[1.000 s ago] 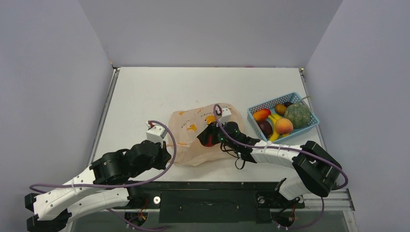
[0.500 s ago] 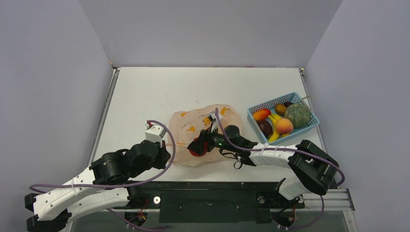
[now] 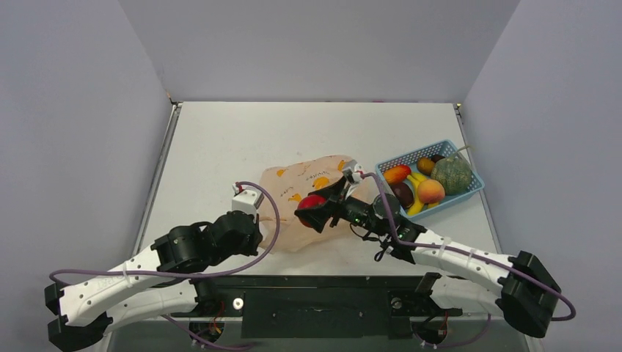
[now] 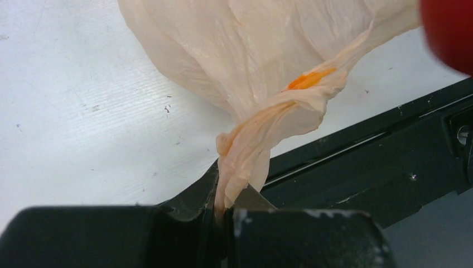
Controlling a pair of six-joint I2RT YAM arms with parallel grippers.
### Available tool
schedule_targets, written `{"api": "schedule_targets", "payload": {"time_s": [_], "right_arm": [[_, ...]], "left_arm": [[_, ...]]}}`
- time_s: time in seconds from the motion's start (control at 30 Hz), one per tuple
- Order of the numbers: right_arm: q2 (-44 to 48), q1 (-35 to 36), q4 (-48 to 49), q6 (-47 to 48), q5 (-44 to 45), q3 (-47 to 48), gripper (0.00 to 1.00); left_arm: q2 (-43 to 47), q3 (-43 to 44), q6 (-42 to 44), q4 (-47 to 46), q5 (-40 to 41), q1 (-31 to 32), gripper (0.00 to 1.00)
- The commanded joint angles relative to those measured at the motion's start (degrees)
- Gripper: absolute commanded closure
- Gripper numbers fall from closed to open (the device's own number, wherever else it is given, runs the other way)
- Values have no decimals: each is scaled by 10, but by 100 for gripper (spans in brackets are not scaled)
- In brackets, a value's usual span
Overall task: Take the fake fruits out of the plastic bag
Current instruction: Take out the fake fruit from the plastic bag, then place the fake fruit in the bin.
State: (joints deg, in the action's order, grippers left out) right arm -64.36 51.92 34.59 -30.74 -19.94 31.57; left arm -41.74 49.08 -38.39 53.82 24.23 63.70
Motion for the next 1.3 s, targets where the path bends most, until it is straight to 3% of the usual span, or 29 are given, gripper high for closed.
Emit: {"api": "schedule_targets", "payload": {"time_s": [0.0, 0.1, 0.17, 0.3, 0.43, 0.67, 0.93, 1.0, 1.17, 1.27], "right_arm": [[72, -25, -28, 48, 88, -17, 100], [110, -42, -51, 57, 127, -23, 100], [140, -44, -90, 61, 205, -23, 100], [188, -56, -158, 36, 474, -32, 100], [180, -125, -223, 13, 577, -22, 100], [75, -303, -323, -71, 515, 42, 100], [-41, -405, -372, -103, 412, 106, 97], [-54, -417, -374, -99, 403, 109, 89], [-57, -432, -361, -78, 390, 105, 47], [-51, -434, -362, -71, 398, 104, 37]], "left_arm": [[7, 7, -6, -10, 17, 8, 100], [19, 7, -11, -9, 25, 9, 100], [31, 6, -11, -10, 24, 9, 100], [43, 5, -9, -14, 21, 10, 100], [50, 4, -8, -16, 21, 10, 100], [50, 4, -9, -16, 22, 10, 100], [47, 4, -8, -16, 19, 10, 100], [48, 4, -8, -16, 19, 10, 100], [55, 3, -8, -17, 17, 10, 100], [60, 3, -7, -19, 15, 10, 100]]}}
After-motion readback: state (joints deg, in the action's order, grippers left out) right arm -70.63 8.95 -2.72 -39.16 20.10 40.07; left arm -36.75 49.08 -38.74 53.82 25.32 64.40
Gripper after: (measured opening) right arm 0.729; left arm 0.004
